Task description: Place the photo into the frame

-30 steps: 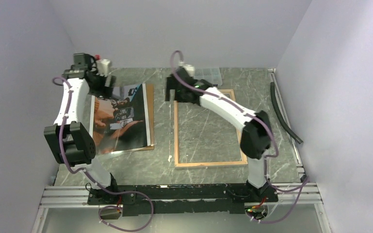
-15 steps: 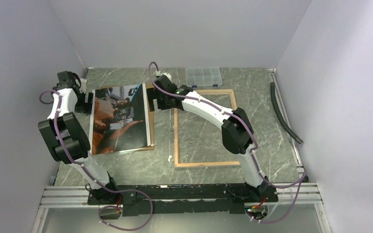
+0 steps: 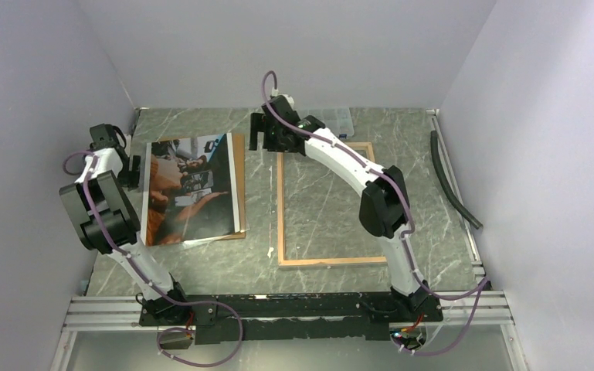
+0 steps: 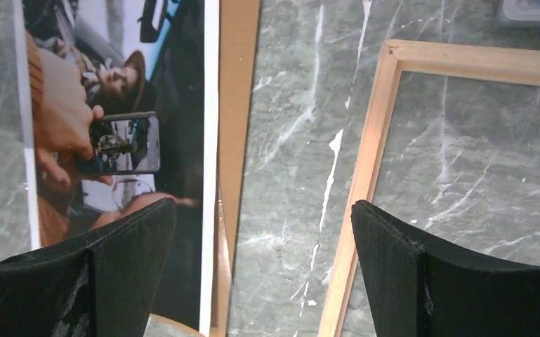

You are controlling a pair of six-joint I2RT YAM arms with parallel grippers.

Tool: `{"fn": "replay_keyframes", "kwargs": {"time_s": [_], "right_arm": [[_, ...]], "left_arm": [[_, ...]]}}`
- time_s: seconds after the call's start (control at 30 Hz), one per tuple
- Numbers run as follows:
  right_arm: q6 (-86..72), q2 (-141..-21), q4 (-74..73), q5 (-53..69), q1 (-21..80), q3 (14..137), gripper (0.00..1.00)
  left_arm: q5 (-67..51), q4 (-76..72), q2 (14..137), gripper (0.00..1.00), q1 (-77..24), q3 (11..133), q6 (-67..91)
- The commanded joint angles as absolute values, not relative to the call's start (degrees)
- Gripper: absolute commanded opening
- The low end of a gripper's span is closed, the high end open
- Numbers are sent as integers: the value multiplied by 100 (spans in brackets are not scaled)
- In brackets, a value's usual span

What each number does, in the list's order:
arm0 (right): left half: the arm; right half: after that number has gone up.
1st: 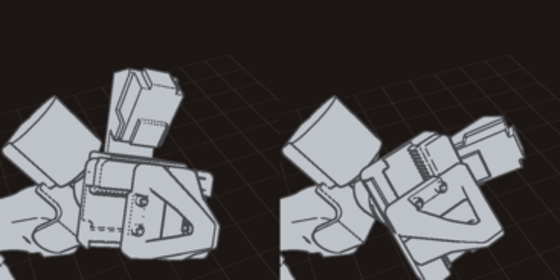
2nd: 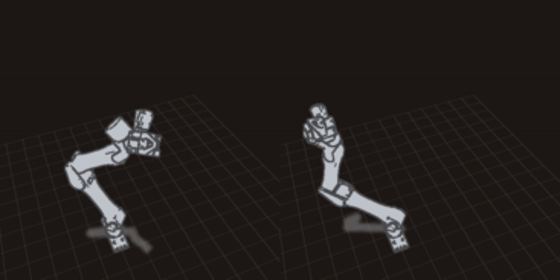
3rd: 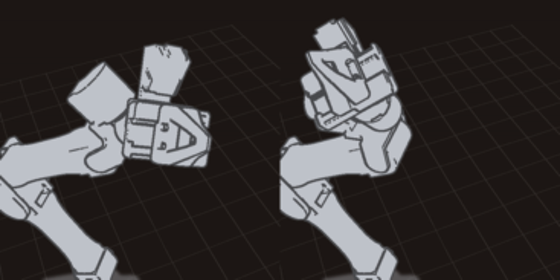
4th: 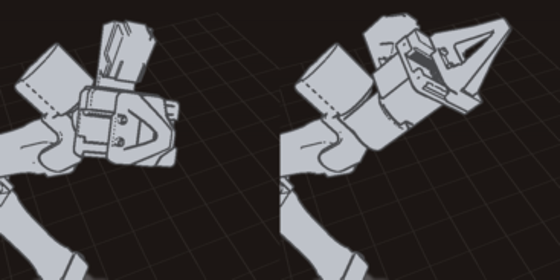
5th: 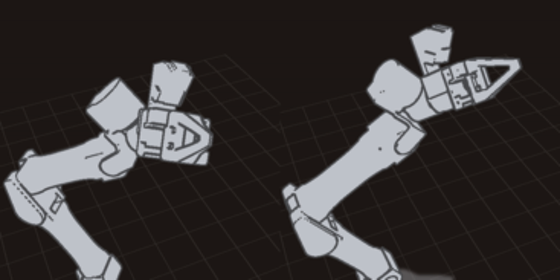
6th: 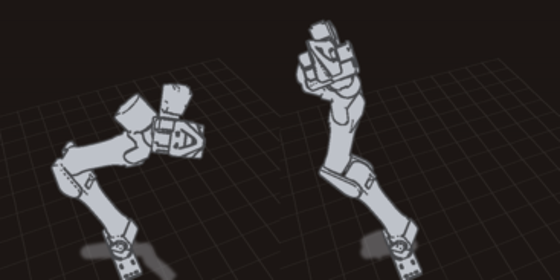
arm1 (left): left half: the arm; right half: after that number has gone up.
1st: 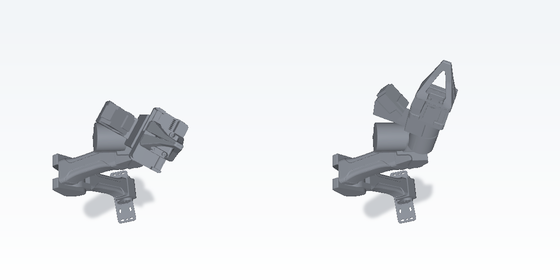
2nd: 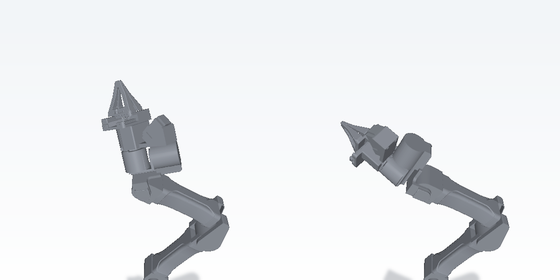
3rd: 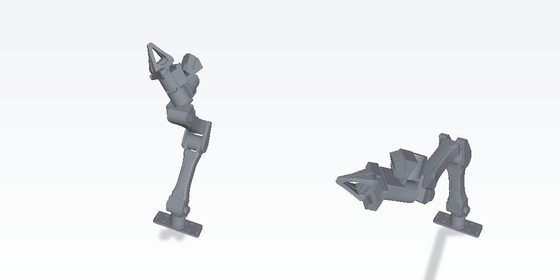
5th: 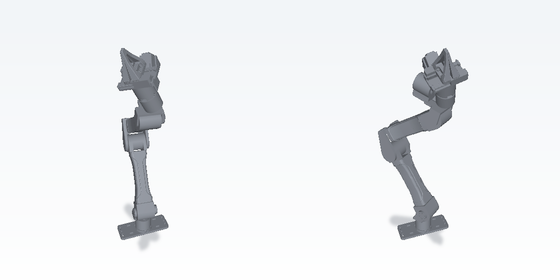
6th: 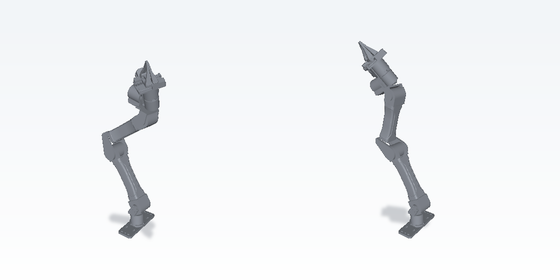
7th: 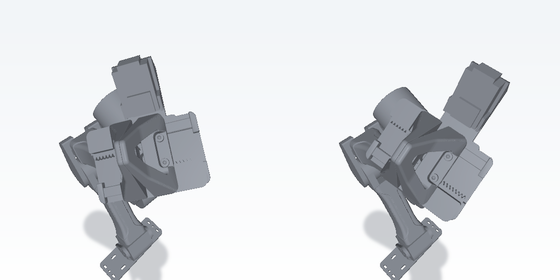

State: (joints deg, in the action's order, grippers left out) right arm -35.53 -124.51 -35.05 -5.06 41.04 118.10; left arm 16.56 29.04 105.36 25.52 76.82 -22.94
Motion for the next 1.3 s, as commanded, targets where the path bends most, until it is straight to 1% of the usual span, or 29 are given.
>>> {"fn": "replay_keyframes", "kwargs": {"time_s": [0.0,0.1,0.23,0.43,0.7,0.83,1.07,1.27], "right_arm": [[-3261,-12600,-3873,-917,4701,12339,100],[-3443,-12366,-3197,-331,4716,11621,100],[-3487,-12601,-3494,-365,4878,11819,100],[-3746,-12864,-3271,45,5066,11340,100],[-4038,-12775,-2776,818,5104,10305,100],[-4198,-12703,-2768,1059,5097,9964,100],[-4551,-12604,-2303,1933,5048,9494,95],[-4827,-12350,-2078,2215,4939,9223,93]], "left_arm": [[1853,2491,10863,91,2549,7677,-2205],[1753,2463,11060,90,2538,7719,-2135],[1703,2419,11159,88,2452,7704,-2111],[1666,2382,11208,87,2188,7533,-2033],[1421,2597,10855,87,1852,7010,-1820],[1382,2592,10634,86,1741,6709,-1794],[1361,2584,10370,86,1607,6380,-1796],[1415,2505,10301,85,1475,6246,-1829]]}}
